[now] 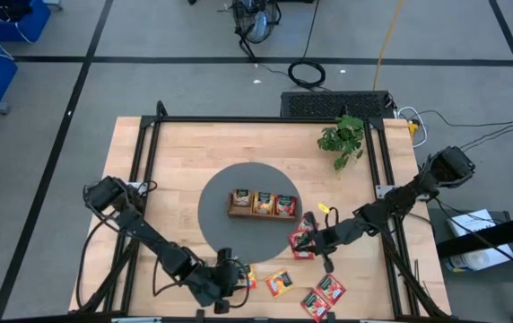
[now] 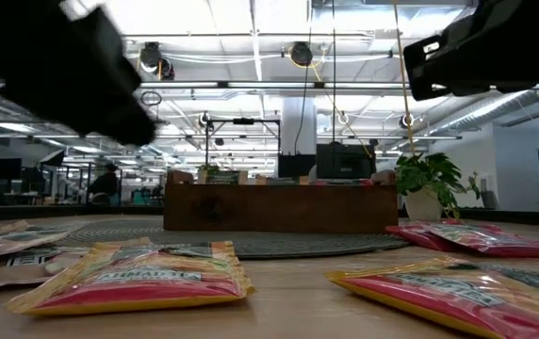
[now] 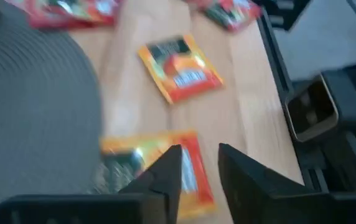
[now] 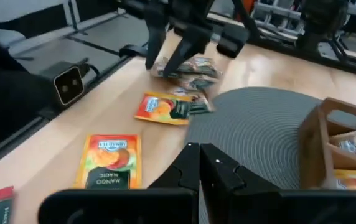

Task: Pick & Place Tea
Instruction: Put the light brown tea sachet into the left section of the wooden organizer

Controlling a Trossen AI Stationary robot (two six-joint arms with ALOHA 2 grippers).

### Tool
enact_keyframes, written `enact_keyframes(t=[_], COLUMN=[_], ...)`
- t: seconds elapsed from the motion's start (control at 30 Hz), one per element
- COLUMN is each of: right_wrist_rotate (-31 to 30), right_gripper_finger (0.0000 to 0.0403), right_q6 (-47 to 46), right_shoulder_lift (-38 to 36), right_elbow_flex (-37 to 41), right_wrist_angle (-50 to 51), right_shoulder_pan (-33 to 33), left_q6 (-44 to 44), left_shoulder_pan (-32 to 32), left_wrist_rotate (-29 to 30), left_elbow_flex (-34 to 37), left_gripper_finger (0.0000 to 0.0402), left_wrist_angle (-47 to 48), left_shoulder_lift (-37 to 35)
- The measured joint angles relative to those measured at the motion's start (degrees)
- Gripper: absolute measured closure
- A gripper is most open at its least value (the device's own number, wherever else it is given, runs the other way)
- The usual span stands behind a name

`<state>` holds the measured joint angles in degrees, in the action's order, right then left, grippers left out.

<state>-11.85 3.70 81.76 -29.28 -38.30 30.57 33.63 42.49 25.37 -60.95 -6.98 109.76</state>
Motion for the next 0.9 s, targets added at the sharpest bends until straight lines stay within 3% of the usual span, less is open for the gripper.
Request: enact_keyframes(t=[0.2,0.43,0.67,0.9], right_wrist_rotate=[3.00,13.64,7.74,8.69], right_gripper_finger=[0.0403,0.0403,0.0403,0.0403], right_q6=[0.53,-0.53,0.78,-2.50], right_shoulder_lift=[8.18,22.45,29.61,29.79], right_elbow_flex=[-2.27,-13.86,-21.00,-20.98], right_wrist_angle=[-7.32,-7.77,-7.14,-5.94], right_shoulder_pan=[-0.73,-3.23,-3.93,-3.74], left_q6=[-2.29,-0.05,1.31,1.59], left_shoulder_pan=[2.85,3.32,3.95,4.27], left_wrist_rotate=[-1.72,-4.41,-4.15,-1.75], left_elbow_flex=[0.00,-0.02,-0.11,-0.01], left_gripper_finger=[0.0392,0.0396,0.0387,0.0395], left_wrist_angle=[-4.70,-7.74,-8.40,-7.89], left_shoulder_lift=[1.70,1.93,4.06,4.30])
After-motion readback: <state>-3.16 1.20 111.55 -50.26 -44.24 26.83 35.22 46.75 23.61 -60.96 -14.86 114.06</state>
